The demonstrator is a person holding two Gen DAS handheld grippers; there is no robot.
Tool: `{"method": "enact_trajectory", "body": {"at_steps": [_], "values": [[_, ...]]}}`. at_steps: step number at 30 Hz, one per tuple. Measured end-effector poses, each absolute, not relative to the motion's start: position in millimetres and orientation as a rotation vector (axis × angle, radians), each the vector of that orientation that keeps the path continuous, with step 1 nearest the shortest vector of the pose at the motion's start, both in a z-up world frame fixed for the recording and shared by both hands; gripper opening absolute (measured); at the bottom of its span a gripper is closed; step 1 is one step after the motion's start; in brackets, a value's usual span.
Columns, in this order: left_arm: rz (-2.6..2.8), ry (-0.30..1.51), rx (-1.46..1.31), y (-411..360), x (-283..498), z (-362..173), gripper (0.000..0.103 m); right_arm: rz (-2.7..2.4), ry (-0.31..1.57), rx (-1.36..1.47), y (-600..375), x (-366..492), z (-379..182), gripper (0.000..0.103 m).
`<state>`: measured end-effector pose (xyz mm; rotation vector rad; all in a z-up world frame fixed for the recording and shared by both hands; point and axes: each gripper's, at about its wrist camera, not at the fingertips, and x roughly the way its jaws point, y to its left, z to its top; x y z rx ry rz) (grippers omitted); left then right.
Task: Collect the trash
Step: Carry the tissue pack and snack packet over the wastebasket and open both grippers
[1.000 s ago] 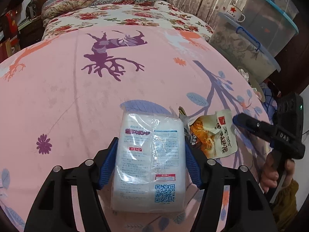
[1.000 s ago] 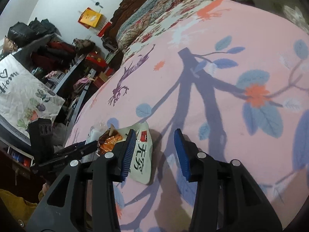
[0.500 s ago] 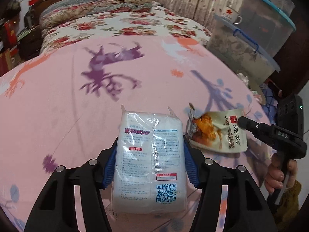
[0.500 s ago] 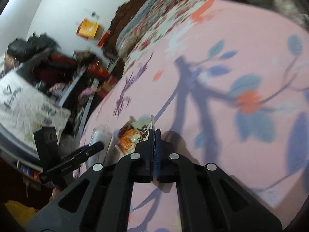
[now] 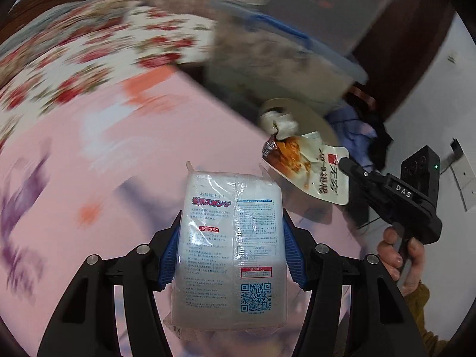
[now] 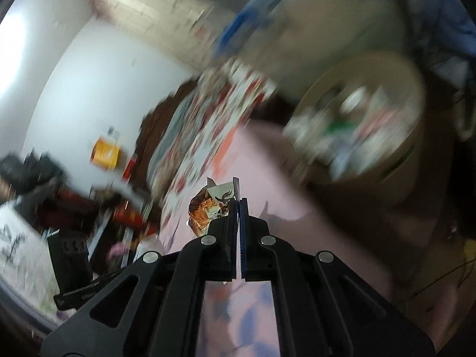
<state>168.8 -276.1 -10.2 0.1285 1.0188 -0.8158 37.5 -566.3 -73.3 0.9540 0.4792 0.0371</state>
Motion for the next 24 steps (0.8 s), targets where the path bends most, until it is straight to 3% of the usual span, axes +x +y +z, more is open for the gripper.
{"method": "enact_trajectory", "body": {"at_steps": [8, 9, 10, 11, 12, 13, 15, 24], "values": [[-1.018, 1.048, 0.112, -454, 227, -16, 0.059, -0.247, 0.369, 0.998, -662, 41, -82, 0.007], [-1.044, 1.058, 0.109, -479, 234, -24, 0.067, -0.278, 0.383, 0.977, -667, 49, -86, 0.008], [-1.046, 1.069, 0.114, -493, 239, -30, 0.081, -0.283, 0.410, 0.969, -669, 57, -89, 0.011], [-1.016, 1.081, 0.126, -508, 245, -38, 0.083, -0.270, 0.437, 0.976, -671, 61, -94, 0.014], [-0.984, 1.089, 0.133, -518, 250, -45, 0.083, -0.242, 0.457, 0.998, -673, 63, -98, 0.029], [-0.965, 1.106, 0.134, -527, 255, -53, 0.082, -0.230, 0.448, 1.004, -670, 59, -99, 0.054], [-0.957, 1.135, 0.108, -527, 260, -60, 0.082, -0.262, 0.384, 0.945, -665, 46, -90, 0.076], [-0.935, 1.011, 0.102, -452, 227, -29, 0.084, -0.232, 0.344, 0.895, -617, 10, -73, 0.076]]}}
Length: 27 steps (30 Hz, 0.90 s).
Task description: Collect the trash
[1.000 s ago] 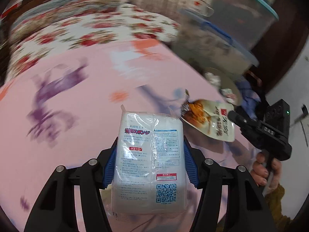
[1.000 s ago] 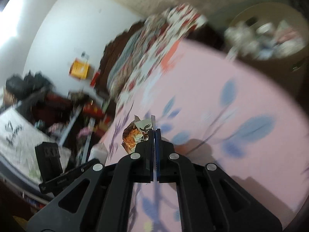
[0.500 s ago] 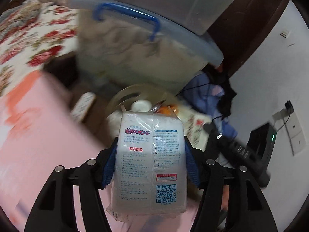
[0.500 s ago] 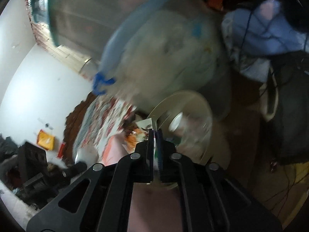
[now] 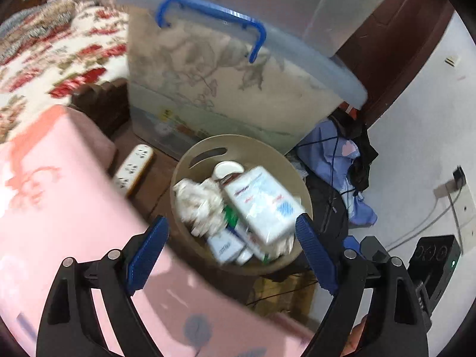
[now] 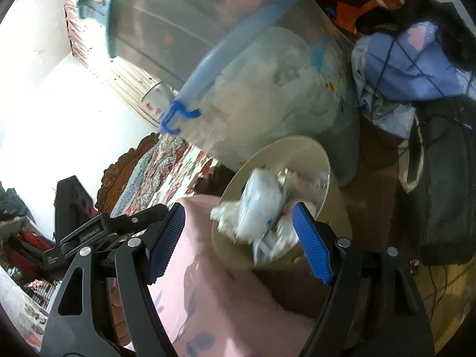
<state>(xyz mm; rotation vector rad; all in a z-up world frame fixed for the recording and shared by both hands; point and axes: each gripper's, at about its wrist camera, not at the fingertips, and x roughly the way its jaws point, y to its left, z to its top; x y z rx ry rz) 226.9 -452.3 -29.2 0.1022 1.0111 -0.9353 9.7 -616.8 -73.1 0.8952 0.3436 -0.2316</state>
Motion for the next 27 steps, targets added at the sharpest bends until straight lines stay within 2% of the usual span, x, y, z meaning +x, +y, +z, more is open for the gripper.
{"method": "enact_trajectory", "body": {"at_steps": [6, 12, 20, 27], "values": [[-0.867, 0.925, 0.145, -385, 171, -20, 0.094, -0.256, 0.360, 0.864, -556, -17, -69, 0.076], [-0.748, 0.877, 0.222, -320, 122, -18, 0.094, -0.278, 0.398, 0.780, -493, -42, -59, 0.077], [-0.593, 0.827, 0.241, -243, 78, -7, 0.094, -0.289, 0.438, 0.734, -438, -64, -44, 0.091], [-0.494, 0.772, 0.243, -200, 53, 5, 0.094, -0.299, 0.446, 0.673, -394, -80, -28, 0.097]]}}
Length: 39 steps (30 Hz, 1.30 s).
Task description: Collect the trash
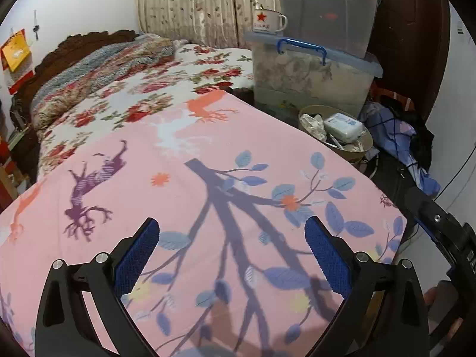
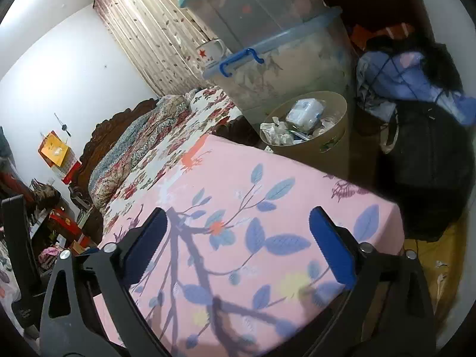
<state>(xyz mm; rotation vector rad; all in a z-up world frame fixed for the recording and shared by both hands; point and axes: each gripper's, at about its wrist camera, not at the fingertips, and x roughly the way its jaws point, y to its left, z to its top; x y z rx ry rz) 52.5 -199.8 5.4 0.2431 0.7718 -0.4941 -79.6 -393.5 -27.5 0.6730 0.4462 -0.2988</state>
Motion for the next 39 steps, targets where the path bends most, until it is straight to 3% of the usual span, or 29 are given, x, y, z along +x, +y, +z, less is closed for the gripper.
{"method": "enact_trajectory", "body": {"at_steps": [15, 39], "values": [[-0.431, 0.673, 0.177, -153, 30, 27, 0.094, -0.260, 0.420, 0.572, -337, -87, -1, 0.099], [-0.315, 0.553, 0.219, -149, 7, 51, 0.094, -0.259, 0.417, 0.614, -339, -90, -1, 0.099]]}}
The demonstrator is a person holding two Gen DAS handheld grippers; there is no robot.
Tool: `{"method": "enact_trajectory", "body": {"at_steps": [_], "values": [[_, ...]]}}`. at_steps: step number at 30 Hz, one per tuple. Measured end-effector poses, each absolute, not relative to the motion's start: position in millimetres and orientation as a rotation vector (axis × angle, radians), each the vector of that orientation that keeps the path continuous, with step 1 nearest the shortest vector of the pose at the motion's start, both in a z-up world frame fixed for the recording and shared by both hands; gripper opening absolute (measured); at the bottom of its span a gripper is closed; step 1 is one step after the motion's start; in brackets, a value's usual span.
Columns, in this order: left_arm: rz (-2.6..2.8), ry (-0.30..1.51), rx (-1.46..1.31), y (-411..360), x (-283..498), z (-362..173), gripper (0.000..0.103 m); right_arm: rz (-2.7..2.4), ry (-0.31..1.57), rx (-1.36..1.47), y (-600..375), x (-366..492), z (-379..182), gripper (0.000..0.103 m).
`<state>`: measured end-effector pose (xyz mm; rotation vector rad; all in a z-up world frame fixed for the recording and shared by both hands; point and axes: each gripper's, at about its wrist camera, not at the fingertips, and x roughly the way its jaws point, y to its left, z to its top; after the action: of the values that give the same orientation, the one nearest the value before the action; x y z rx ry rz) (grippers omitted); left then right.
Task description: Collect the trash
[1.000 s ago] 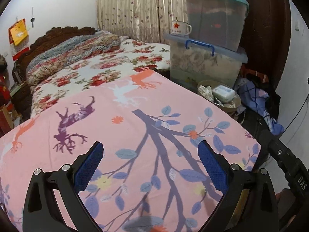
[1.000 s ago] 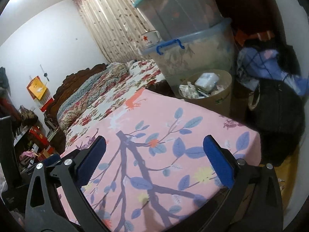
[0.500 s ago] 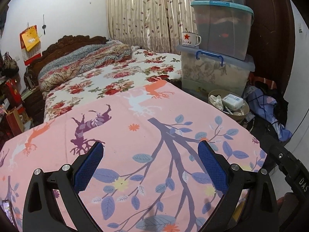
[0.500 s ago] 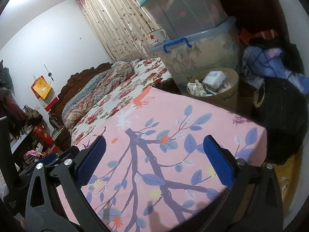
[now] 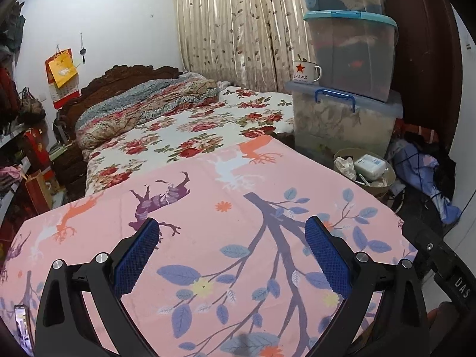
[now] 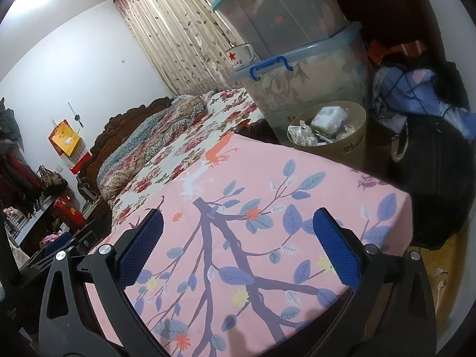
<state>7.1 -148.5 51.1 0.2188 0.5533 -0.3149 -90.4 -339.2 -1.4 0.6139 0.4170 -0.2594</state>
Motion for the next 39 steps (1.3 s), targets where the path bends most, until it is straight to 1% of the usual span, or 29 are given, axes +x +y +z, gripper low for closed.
{"method": "enact_trajectory", "body": {"at_steps": [11, 39], "values": [[-0.368, 0.593, 0.209, -150, 5, 51, 0.094, -0.264, 0.426, 0.631, -343, -93, -8, 0.099], [-0.368, 0.593, 0.239, -153, 2, 40, 0.094, -0.264, 0.451, 0.647, -345, -90, -18, 0.099]]}}
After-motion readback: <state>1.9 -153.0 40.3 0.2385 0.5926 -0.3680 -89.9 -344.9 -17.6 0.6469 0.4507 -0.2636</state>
